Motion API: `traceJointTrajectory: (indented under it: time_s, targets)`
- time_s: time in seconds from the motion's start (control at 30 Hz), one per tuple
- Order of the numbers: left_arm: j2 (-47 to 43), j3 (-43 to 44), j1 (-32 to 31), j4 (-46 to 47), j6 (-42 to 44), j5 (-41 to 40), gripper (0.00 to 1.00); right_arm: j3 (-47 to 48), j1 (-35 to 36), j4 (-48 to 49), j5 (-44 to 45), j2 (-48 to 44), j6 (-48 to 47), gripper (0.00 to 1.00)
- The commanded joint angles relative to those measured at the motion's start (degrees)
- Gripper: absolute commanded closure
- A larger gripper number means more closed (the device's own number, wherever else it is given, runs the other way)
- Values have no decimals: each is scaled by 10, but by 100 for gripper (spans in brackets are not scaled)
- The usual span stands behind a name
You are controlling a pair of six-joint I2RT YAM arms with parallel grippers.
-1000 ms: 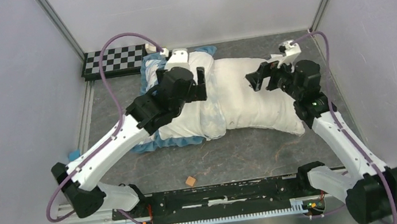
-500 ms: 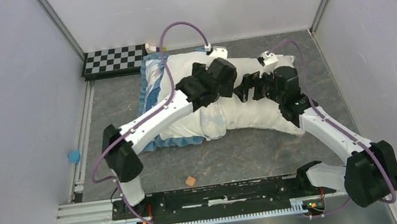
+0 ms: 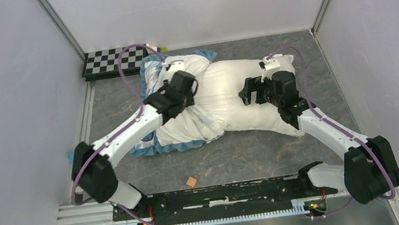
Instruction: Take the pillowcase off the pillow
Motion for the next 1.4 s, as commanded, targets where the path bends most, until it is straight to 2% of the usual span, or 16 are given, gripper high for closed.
traceJointTrajectory:
  time_s: [0.0, 0.07, 0.17, 0.3, 0.4, 0.5, 0.63, 0.77, 0.93, 1.1, 1.37]
  targets:
    - [-91, -82, 67, -35, -36, -65, 55, 8, -15, -76, 101, 18, -21, 2]
    - [-120, -102, 70, -41, -61, -72, 67, 3, -21, -78, 114, 15, -21, 2]
    - [-179, -152, 97, -24, -98, -62, 78, -2, -34, -81, 139, 2, -15, 2]
    - [-245, -231, 162, 26, -129, 29, 90, -7, -52, -80, 154, -23, -21, 2]
    - [-263, -277, 165, 87, -127, 108, 97, 3, -51, -85, 119, -34, -43, 2]
    - [-262, -312, 165, 153, -121, 201, 98, 30, -41, -104, 59, -48, -64, 2]
    - [-252, -320, 166, 180, -103, 275, 98, 86, 14, -149, 65, -69, -96, 2]
    - [-261, -320, 166, 181, -91, 284, 98, 149, 68, -211, 74, -59, -123, 2]
    - [-282, -328, 166, 186, -81, 287, 98, 166, 175, -227, 186, -33, -126, 2]
    - [-297, -331, 166, 190, -75, 295, 98, 210, 248, -243, 242, 36, -131, 2]
    - [-314, -334, 165, 183, -65, 293, 98, 243, 279, -264, 291, 146, -131, 2]
